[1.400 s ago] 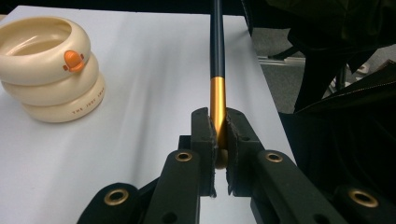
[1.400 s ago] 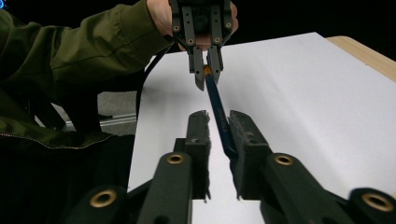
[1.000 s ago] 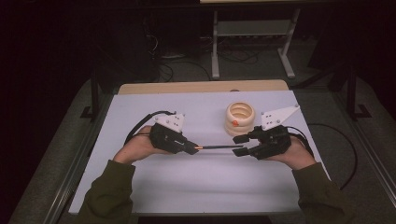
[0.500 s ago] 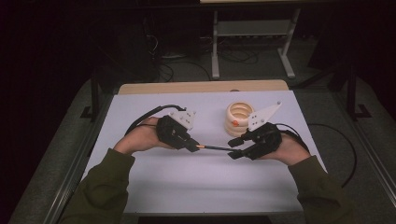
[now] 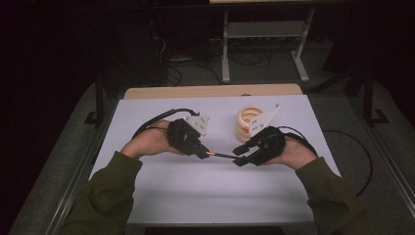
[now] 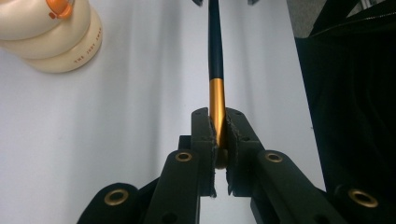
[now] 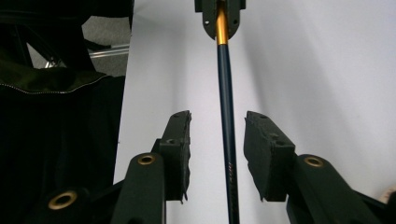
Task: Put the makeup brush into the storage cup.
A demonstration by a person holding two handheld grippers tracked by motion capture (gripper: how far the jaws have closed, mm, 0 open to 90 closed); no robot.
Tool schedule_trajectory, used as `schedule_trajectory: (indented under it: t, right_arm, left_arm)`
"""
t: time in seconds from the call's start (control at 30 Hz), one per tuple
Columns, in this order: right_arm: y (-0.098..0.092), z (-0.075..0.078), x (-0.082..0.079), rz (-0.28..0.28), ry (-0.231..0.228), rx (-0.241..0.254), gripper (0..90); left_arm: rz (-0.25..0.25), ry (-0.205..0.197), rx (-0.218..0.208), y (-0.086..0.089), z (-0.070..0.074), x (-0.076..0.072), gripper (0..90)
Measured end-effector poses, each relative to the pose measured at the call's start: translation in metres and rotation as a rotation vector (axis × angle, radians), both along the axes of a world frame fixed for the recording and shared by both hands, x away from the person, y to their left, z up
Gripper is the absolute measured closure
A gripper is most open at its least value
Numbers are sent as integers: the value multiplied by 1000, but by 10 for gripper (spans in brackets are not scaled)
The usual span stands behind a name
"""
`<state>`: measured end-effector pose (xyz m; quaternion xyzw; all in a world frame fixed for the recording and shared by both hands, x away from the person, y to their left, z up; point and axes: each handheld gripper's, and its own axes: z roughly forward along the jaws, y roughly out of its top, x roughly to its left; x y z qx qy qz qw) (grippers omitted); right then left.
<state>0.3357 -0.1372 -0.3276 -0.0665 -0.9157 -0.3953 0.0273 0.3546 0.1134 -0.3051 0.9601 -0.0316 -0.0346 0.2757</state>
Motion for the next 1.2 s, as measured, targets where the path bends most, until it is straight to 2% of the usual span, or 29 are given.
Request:
schedule_trajectory:
  t: [0.13,0.4,0.47,0.77,1.0,1.2]
  right_arm:
    - [6,-2,0,9,7,-24,635]
    - [11,-5,2,13,16,-27,693]
    - [15,-7,3,27,6,-37,739]
    - [17,-9,5,28,10,-40,821]
    - [17,-9,5,31,15,-40,830]
    - [17,-9,5,28,14,-38,833]
  left_arm:
    - [-10,-6,15,-3,2,0,832]
    - [-15,-3,28,-7,2,-2,832]
    - [-22,-2,29,-9,1,-2,833]
    - [-29,-1,32,-9,1,-2,832]
    - [-32,6,28,-9,1,-2,830]
    - [-30,-10,9,-6,2,-2,815]
